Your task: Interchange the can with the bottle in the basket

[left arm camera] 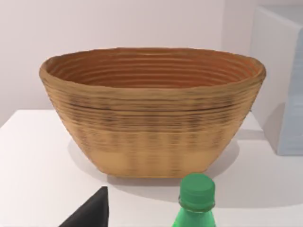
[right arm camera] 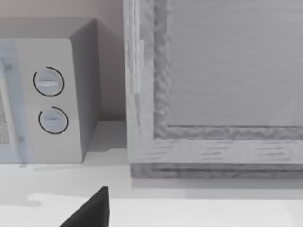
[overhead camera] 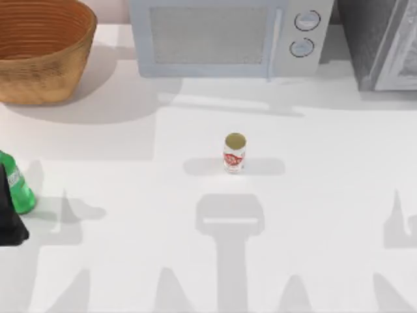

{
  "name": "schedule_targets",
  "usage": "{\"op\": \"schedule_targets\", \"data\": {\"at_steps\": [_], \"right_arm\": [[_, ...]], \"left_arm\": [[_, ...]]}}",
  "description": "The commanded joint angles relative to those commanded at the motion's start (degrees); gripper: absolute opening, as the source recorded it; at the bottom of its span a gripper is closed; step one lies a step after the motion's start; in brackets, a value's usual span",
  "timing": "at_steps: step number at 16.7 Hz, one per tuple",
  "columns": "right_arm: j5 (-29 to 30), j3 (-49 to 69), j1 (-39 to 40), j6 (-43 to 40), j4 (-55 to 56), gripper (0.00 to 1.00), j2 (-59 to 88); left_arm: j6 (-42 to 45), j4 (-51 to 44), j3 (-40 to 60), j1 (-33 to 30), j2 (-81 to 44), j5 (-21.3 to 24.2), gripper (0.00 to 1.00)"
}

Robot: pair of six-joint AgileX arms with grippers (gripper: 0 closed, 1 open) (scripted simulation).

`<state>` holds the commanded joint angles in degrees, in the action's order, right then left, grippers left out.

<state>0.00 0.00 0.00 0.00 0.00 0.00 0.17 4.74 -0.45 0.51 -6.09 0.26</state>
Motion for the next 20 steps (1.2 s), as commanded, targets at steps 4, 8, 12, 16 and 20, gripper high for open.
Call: {"op": "schedule_targets", "data": {"at_steps": [4, 8, 12, 16, 20], "right_arm": [[0.0, 0.0, 0.0, 0.0, 0.0, 1.00, 0.0], [0.0, 0.0, 0.0, 0.0, 0.0, 1.00, 0.0], [0.0, 0.0, 0.0, 0.0, 0.0, 1.00, 0.0], [0.0, 0.0, 0.0, 0.0, 0.0, 1.00, 0.0], [0.0, 0.0, 0.0, 0.0, 0.0, 1.00, 0.0]], "left_arm": [[0.3, 11.4, -0.3, 0.7, -13.6, 1.0, 1.00], [0.9, 25.7, -0.8, 1.5, -30.1, 2.4, 1.00], [1.5, 40.2, -1.5, 2.6, -47.2, 3.6, 1.00], [1.9, 52.9, -2.2, 3.3, -62.5, 4.8, 1.00], [2.2, 62.2, -2.8, 4.1, -73.9, 5.6, 1.00]]}}
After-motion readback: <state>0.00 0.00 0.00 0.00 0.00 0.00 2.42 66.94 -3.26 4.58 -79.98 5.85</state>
